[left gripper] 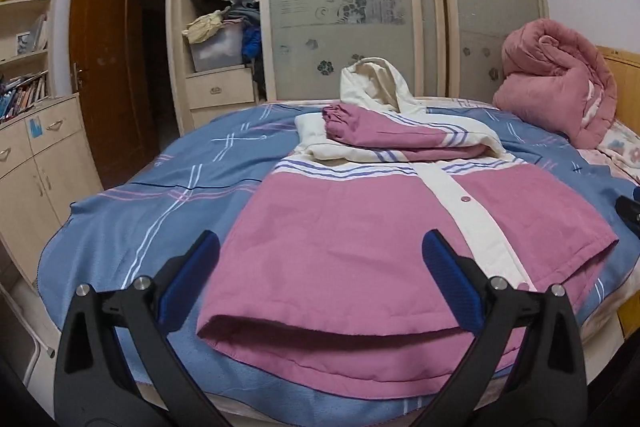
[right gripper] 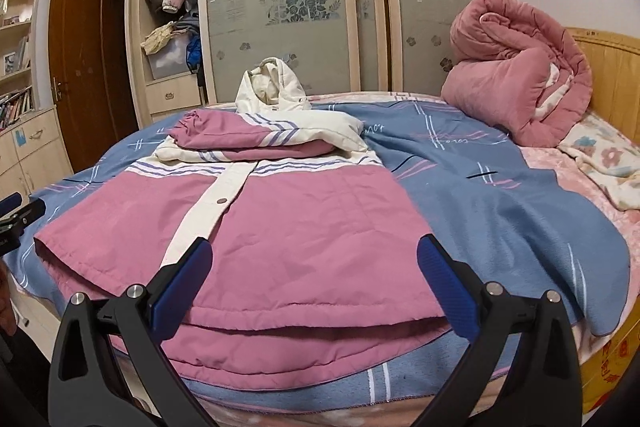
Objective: Fold large clothes
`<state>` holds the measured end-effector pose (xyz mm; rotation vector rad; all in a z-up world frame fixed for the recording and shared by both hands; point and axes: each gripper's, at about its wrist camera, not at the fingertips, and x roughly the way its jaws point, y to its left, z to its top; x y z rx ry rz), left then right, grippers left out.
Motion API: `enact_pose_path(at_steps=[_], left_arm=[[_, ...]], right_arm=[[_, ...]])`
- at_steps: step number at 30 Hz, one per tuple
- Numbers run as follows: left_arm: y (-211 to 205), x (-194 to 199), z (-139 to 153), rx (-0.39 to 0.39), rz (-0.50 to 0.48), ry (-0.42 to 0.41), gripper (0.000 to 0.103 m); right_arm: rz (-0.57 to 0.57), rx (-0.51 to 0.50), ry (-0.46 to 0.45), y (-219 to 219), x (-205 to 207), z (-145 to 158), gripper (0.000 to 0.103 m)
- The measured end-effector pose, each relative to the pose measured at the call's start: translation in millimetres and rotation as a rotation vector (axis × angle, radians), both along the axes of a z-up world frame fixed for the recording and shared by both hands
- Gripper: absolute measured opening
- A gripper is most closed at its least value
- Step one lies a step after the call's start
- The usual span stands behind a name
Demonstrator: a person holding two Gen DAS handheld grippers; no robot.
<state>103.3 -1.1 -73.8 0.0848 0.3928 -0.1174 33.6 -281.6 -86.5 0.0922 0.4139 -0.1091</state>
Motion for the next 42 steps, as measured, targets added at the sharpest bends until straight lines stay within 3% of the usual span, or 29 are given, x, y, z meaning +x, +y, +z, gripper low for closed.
enact_pose_path(at_steps=[7, 26, 33, 38, 42], left_arm=[[-11.2, -6.4, -3.3, 0.023, -0.072, 0.008, 0.101], [-17.1, -3.5, -5.5, 0.009, -0.081, 0.060, 0.101], [-17.3, -10.6, 1.6, -0.012, -0.087, 0.029, 0.101], [-21.9, 8.0, -5.4, -0.044, -0.075, 0.066, 0.101], [-36.3, 23.7, 8.3, -0.016, -0.080, 0.052, 0.101]], right_arm=[[0.006, -0.020, 0.003, 6.2, 1.7, -0.4, 0.102], [0.005, 0.001, 0.005, 5.6, 1.9, -0.7, 0.102], [0.020, 0.010, -0.001, 11.7, 4.8, -0.7, 0.102], [0.036, 0.010, -0.036, 16.2, 4.1, 2.3, 0.102], [0.017, 0.049, -0.048, 11.0, 8.4, 3.1, 0.102]])
